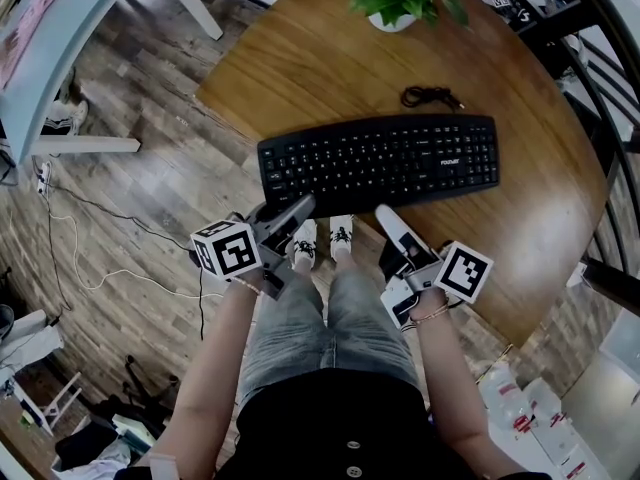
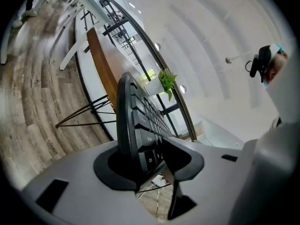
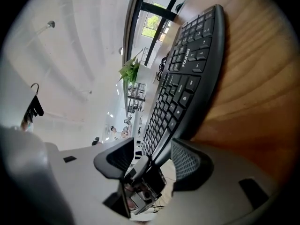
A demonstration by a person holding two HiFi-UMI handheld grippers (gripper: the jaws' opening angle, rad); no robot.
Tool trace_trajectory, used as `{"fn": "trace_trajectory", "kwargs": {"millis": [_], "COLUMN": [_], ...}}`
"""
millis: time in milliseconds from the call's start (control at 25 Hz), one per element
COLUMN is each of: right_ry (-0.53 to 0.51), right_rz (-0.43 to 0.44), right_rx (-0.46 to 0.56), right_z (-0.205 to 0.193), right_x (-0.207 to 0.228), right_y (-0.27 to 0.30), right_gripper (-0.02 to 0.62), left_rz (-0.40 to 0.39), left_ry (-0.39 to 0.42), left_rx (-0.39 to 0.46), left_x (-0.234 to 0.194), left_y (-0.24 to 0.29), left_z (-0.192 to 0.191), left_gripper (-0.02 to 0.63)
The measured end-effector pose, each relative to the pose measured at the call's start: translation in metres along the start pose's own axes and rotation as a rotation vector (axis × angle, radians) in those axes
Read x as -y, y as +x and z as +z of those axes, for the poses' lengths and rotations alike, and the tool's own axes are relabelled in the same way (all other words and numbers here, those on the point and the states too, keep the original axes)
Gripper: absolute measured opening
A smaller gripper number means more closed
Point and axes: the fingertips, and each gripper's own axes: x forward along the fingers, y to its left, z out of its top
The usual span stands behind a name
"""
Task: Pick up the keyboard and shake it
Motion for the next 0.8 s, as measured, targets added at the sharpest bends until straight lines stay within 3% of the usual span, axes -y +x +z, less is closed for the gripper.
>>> {"fn": "trace_trajectory", "kwargs": {"millis": [400,600,800], "right_ry": [-0.032,-0.112,-0.251], "right_rz": [-0.013,-0.027,-0.066], "right_rx": [0.004,-0.01,-0.049], "right_z": [-0.004,-0.007,-0.013], "right_x": [0.004,-0.001,-0.009], "right_y": [-0.001,0.0,0.003], "right_gripper": [0.245,0.245,0.245], "left_rz": [0.007,0.099,0.252], "left_ry": [0.044,0.061,0.21], "left_rx": [0.037,0.048,0.032], "left_x": [-0.002,-0.012,-0.014], "left_y": [0.001,-0.002,-0.013], "left_z": [-0.001,-0.001,0.006], "left_gripper": [0.181,0.258,0.29]}}
